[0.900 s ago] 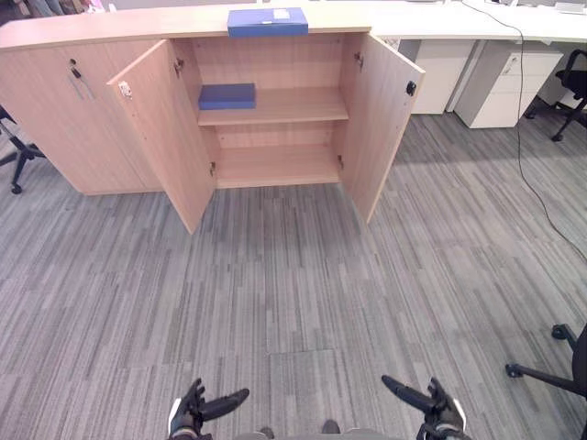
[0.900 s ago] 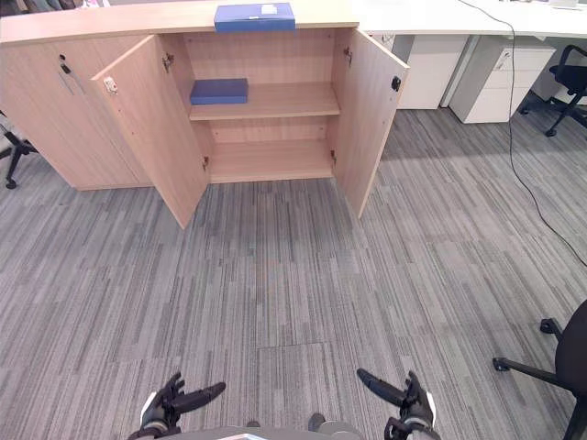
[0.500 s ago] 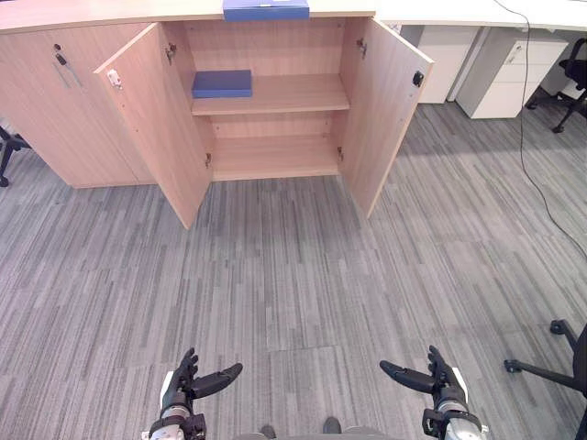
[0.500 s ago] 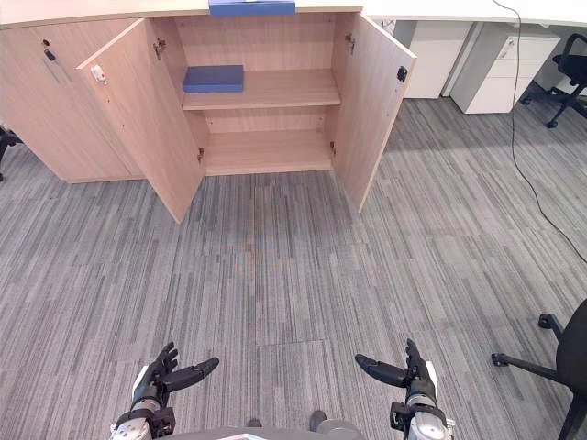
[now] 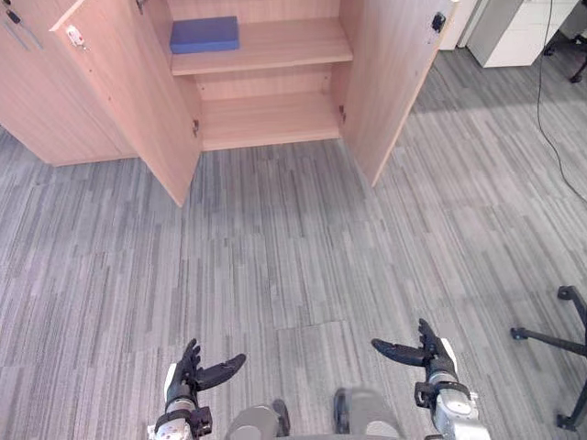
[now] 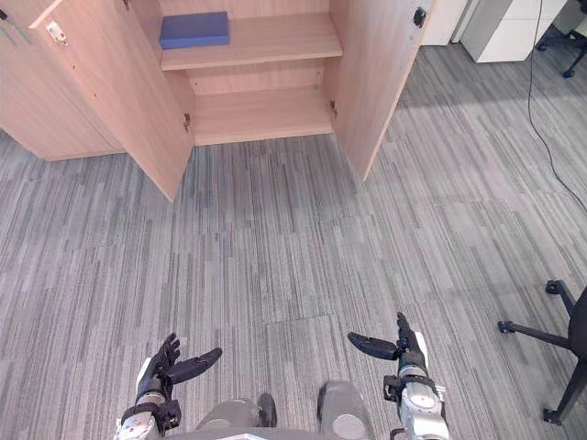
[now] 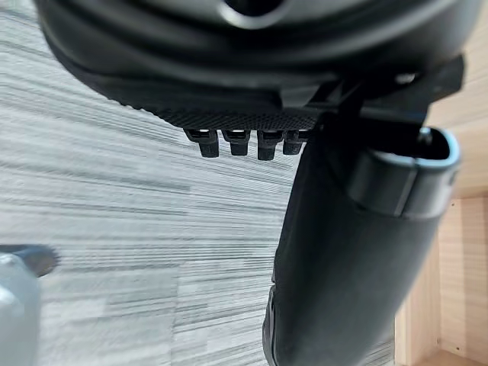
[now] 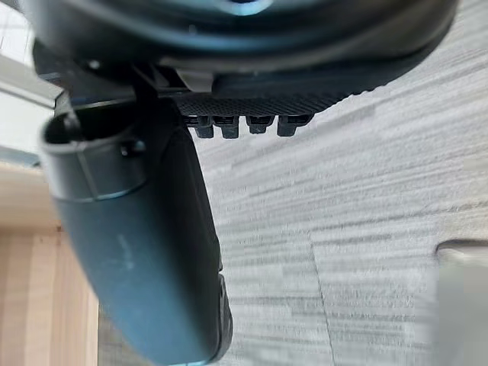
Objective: Walk over to the cabinet, pick up the folder, carry it to the office cabinet, place the folder inside the office cabinet, then close the office cabinet door
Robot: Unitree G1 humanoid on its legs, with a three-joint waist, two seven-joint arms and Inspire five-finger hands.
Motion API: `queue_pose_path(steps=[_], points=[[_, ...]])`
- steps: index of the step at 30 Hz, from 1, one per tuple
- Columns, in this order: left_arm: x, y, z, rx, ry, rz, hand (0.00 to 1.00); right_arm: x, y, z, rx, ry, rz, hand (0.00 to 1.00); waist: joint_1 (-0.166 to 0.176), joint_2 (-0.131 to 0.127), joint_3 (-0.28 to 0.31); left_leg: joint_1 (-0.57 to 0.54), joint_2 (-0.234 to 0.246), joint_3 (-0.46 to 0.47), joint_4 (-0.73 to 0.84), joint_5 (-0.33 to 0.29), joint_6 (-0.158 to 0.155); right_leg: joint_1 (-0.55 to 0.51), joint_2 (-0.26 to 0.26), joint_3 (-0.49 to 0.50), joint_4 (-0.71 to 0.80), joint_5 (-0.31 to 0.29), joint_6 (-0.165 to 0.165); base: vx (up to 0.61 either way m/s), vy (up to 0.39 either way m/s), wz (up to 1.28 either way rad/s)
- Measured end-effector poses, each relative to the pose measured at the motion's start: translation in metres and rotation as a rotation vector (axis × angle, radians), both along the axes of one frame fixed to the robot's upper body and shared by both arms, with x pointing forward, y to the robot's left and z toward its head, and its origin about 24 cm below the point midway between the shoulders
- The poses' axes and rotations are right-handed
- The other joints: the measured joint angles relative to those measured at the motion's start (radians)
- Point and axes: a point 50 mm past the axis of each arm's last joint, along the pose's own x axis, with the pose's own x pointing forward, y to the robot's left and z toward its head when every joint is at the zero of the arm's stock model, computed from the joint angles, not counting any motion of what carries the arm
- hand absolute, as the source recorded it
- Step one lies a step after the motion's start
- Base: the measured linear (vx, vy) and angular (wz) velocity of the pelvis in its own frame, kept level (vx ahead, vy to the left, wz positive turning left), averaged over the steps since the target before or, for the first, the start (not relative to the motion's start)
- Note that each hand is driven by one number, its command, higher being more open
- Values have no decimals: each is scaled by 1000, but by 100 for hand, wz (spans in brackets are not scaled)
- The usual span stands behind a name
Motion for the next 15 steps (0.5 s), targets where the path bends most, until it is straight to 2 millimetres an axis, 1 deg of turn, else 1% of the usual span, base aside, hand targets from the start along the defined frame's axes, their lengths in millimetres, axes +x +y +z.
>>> queue_pose_path(steps=[2, 3, 4, 5, 6, 7, 8, 9, 10, 11, 12, 13, 14, 15], points=[[9, 1, 4, 7, -24, 5, 100, 1, 0, 0, -2, -2, 5, 100, -9, 18, 12, 37, 12, -29, -43, 0, -1, -44, 8, -48, -70, -8, -16, 427, 28, 40], [21, 0, 8, 11, -52, 0, 100, 4, -1, 2, -9, -9, 10, 100, -26, 35, 31, 70, 37, -58, -82, 2, -3, -79, 33, -85, -150, 6, -31, 474, -27, 60], [26, -1, 9, 11, -64, -2, 100, 6, -2, 3, -14, -13, 13, 100, -30, 48, 44, 92, 54, -67, -106, 4, -7, -95, 51, -100, -198, 26, -38, 509, -60, 57], [34, -3, 12, 11, -85, -9, 100, 8, -4, 5, -22, -18, 18, 100, -37, 65, 63, 132, 82, -76, -145, 8, -24, -130, 80, -126, -315, 97, -45, 433, -64, 44], [38, -3, 14, 16, -94, -15, 100, 7, -4, 5, -22, -16, 19, 100, -44, 58, 65, 154, 86, -86, -159, 10, -44, -147, 89, -133, -433, 178, -49, 587, -109, 56], [39, -2, 14, 23, -93, -24, 100, 4, -4, 4, -24, -10, 18, 100, -53, 43, 63, 182, 83, -103, -166, -2, -80, -149, 87, -124, -546, 267, -52, 655, -166, 73], [39, -3, 13, 25, -83, -35, 100, -3, -6, 1, -29, 7, 10, 100, -64, 31, 63, 231, 90, -119, -160, -27, -123, -136, 80, -97, -574, 483, -99, 798, -243, 59], [42, -9, 11, 6, -80, -32, 100, 5, -7, 3, -32, 0, 2, 100, -72, 68, 70, 212, 137, -121, -102, -12, -161, -156, 97, -128, -475, 434, -150, 658, -215, 50], [44, -10, 11, 2, -83, -41, 100, 7, -5, 4, -26, -11, -3, 100, -79, 61, 72, 189, 136, -122, -41, 17, -211, -162, 89, -138, -425, 386, -149, 621, -249, 34], [44, -16, 8, -19, -76, -46, 100, 6, -4, 3, -19, -10, -8, 100, -80, 55, 73, 147, 142, -114, 111, 109, -232, -127, 82, -146, -369, 306, -148, 778, -328, 45], [38, -21, 3, -40, -53, -42, 100, 3, -3, 2, -17, 0, -6, 100, -76, 52, 76, 75, 163, -101, 337, 266, -240, -36, 86, -148, -382, 251, -148, 663, -295, 35], [34, -22, 1, -47, -46, -38, 100, 2, -2, 1, -15, 3, 0, 100, -74, 48, 78, 27, 182, -101, 469, 339, -247, 17, 97, -150, -412, 237, -150, 659, -265, 21], [30, -22, 0, -48, -40, -35, 100, 3, 4, 0, 1, -3, 6, 100, -62, 48, 79, -86, 228, -75, 703, 274, -216, 124, 127, -154, -472, 218, -156, 574, -208, -3], [31, -21, 0, -49, -42, -32, 100, 5, 10, 1, 20, -24, -3, 100, -33, 32, 84, -185, 257, -31, 821, 206, -185, 207, 141, -143, -518, 197, -162, 680, -242, -11]])
